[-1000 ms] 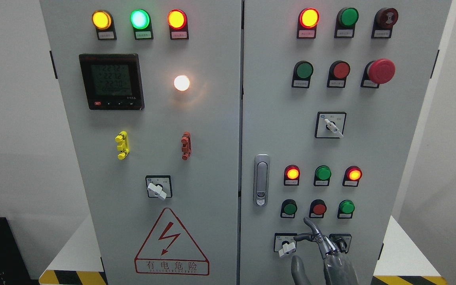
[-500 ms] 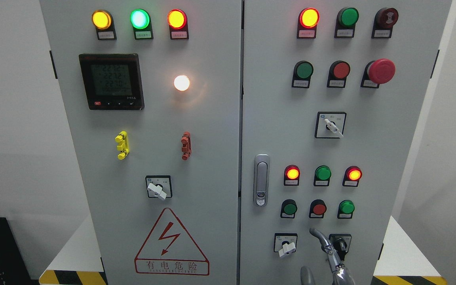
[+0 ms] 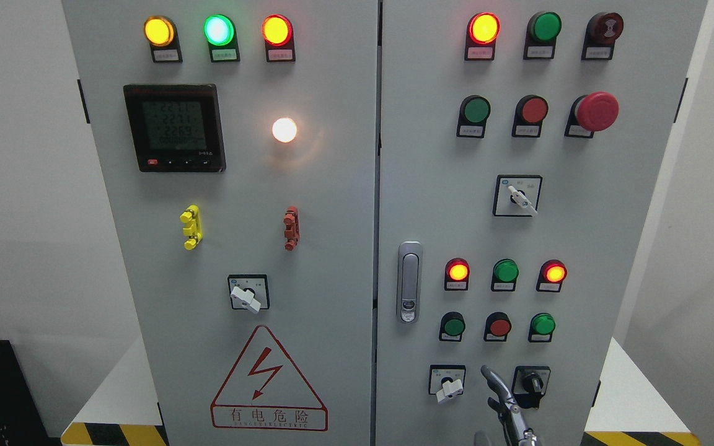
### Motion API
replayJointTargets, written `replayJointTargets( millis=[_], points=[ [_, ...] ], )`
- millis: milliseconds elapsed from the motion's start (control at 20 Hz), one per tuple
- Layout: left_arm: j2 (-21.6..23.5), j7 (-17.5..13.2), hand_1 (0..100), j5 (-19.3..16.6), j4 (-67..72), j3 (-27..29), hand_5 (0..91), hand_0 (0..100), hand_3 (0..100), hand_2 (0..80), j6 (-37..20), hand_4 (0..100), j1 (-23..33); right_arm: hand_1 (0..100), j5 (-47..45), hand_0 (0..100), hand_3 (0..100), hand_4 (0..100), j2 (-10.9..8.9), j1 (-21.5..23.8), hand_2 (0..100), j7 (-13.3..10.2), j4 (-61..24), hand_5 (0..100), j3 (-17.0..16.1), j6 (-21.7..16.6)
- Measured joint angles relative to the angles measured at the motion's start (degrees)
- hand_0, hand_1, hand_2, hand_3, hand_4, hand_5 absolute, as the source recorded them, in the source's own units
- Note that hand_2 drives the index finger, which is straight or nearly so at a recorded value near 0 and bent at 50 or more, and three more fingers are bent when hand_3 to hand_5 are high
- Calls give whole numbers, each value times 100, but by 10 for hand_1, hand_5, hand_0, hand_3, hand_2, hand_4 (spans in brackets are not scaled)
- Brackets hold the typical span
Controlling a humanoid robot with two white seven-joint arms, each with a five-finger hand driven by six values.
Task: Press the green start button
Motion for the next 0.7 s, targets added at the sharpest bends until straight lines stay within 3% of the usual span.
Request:
replayJointTargets(
  millis=[700],
  points=[
    [0, 0, 556, 0, 0, 0, 0, 120, 0, 0, 0, 0, 0, 141, -208, 418, 0, 0, -12, 171, 0, 21, -158, 0, 86, 7]
  ],
)
